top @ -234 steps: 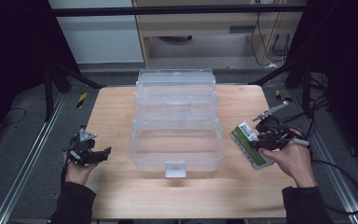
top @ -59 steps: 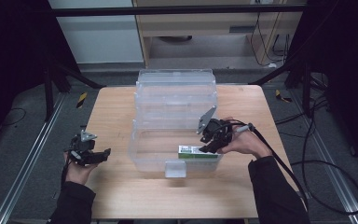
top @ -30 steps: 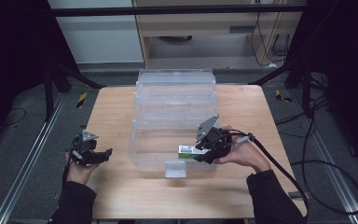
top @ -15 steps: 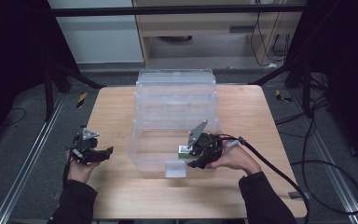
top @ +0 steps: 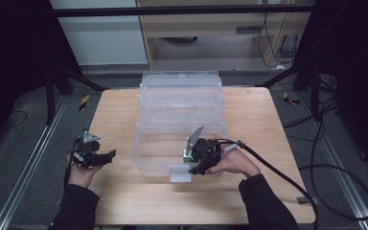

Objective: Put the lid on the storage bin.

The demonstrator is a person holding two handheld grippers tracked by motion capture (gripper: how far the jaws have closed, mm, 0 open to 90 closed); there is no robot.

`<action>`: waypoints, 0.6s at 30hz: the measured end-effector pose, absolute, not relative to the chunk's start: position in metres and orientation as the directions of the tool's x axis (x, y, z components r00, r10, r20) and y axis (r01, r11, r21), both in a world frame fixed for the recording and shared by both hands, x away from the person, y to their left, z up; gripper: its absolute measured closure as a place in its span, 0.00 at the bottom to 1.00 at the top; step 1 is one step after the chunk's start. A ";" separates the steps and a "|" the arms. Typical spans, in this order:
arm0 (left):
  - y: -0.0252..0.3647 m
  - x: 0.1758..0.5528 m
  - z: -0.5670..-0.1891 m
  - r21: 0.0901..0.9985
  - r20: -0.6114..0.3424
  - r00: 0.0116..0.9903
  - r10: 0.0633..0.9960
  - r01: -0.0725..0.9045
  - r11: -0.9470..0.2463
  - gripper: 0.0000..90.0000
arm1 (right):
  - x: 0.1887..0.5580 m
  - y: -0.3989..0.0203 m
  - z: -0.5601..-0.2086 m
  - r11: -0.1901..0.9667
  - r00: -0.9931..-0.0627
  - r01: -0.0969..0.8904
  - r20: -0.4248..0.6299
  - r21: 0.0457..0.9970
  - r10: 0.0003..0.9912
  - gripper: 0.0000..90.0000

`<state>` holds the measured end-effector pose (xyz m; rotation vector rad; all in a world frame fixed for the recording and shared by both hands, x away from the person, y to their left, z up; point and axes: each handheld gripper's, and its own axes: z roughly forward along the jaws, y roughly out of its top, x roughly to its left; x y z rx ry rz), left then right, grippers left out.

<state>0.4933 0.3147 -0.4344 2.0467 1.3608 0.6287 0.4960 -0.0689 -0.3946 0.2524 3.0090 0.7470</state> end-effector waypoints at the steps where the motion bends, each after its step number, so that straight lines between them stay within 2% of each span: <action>1: 0.315 0.493 -0.434 0.703 0.058 0.362 0.930 0.647 -0.296 0.32 | 0.496 -0.069 -0.395 0.873 -0.987 0.147 0.009 0.465 0.161 0.63; 13: 0.316 0.492 -0.421 0.732 0.038 0.383 0.923 0.618 -0.287 0.32 | 0.500 -0.061 -0.406 0.880 -0.986 0.160 0.034 0.447 0.162 0.73; 18: 0.314 0.492 -0.413 0.748 0.040 0.403 0.915 0.595 -0.295 0.31 | 0.500 -0.061 -0.407 0.879 -0.985 0.165 0.038 0.447 0.166 0.73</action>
